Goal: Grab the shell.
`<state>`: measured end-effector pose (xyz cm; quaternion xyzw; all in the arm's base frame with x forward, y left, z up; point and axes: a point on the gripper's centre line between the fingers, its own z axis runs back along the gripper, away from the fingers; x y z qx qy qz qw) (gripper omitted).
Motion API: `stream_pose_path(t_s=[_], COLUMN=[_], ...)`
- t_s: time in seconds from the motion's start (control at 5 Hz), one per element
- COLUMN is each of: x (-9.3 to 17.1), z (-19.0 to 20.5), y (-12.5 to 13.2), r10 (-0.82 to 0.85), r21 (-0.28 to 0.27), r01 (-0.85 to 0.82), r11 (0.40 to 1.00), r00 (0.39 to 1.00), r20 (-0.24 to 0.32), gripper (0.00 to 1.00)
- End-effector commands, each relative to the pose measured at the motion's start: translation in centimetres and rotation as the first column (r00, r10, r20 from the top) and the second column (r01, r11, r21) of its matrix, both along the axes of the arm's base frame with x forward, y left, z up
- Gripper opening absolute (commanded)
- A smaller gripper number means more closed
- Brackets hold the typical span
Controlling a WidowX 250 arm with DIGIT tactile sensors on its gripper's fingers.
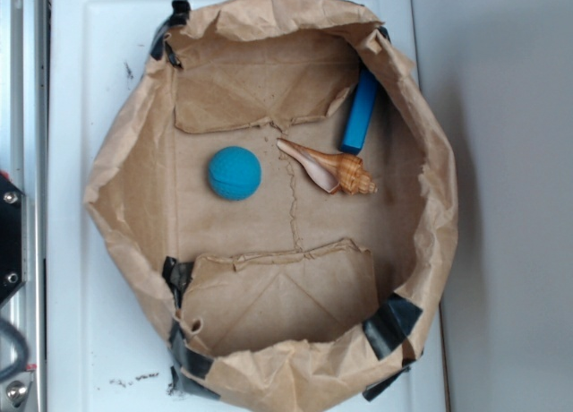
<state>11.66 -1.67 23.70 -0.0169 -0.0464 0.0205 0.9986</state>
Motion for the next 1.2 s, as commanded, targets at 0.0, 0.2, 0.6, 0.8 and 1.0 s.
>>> stream_pose_path(t_s=[0.0,0.2,0.6,0.8,1.0], x=[0.0,5.0,10.1,10.1,10.1], z=[0.0,-1.5,-3.2,-3.2,-3.2], y=[0.0,1.3,2.9,2.9,2.9], r10=[0.0,-0.138,-0.248,-0.248,-0.248], r21=[0.0,0.072,0.079,0.079,0.079], r01=[0.0,0.137,0.247,0.247,0.247], r11=[1.0,0.988,0.966,0.966,0.966], r00=[1.0,0.99,0.969,0.969,0.969], r20=[0.0,0.012,0.001,0.001,0.001], gripper=[1.0,1.0,1.0,1.0,1.0])
